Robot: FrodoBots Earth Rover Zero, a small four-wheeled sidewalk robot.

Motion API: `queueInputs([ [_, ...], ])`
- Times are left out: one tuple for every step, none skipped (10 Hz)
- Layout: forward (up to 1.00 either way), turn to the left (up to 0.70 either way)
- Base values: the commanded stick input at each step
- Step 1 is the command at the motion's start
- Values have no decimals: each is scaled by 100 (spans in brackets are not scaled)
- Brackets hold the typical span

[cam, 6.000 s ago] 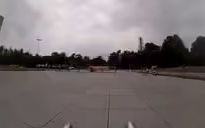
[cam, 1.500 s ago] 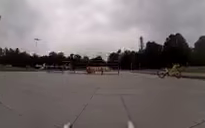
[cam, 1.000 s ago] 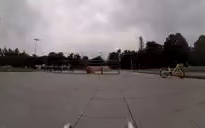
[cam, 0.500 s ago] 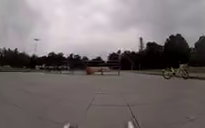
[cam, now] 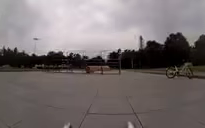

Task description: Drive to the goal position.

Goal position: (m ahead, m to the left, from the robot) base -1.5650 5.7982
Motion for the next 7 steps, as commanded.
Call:
queueInputs([
  [70, 0],
  [48, 0],
  [0, 0],
  [0, 0],
  [0, 58],
  [0, 70],
  [0, 70],
])
